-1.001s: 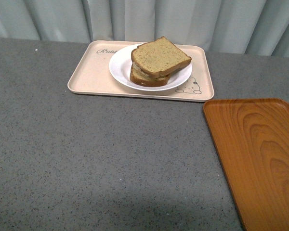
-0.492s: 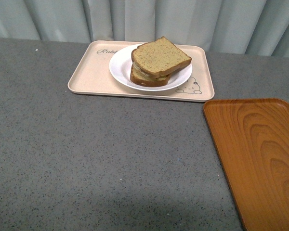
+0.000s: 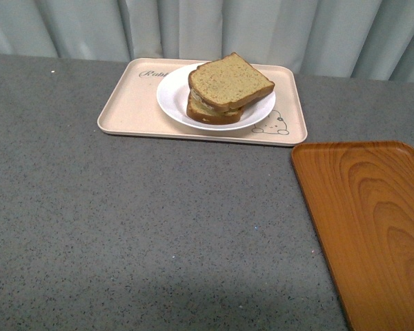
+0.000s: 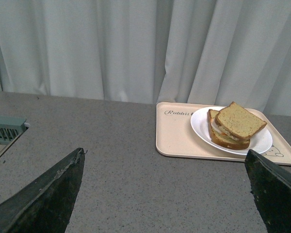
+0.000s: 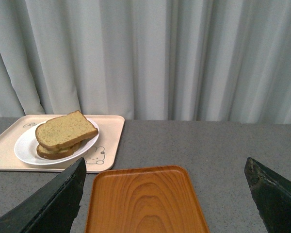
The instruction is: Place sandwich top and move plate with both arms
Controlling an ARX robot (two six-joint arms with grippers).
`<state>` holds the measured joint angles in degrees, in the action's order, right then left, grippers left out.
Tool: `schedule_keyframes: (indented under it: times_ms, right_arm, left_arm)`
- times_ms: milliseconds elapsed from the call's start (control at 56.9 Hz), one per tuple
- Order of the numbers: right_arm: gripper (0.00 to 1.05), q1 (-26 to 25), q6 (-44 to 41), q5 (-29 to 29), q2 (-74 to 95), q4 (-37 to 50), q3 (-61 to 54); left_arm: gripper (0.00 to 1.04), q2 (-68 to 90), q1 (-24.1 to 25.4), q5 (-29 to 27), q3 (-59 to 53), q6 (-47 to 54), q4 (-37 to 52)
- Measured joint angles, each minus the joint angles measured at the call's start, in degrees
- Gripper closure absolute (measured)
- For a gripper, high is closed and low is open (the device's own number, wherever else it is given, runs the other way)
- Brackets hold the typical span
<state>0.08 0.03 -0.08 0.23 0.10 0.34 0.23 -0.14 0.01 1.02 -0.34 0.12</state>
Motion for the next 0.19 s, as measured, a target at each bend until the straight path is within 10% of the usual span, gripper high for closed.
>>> schedule_keyframes:
  times_ms: [193]
  right_arm:
    - [0.09,0.0,0.0,0.0,0.0,0.0,0.0]
  left_arm:
    - [0.06,0.0,0.0,0.0,0.0,0.0,0.0]
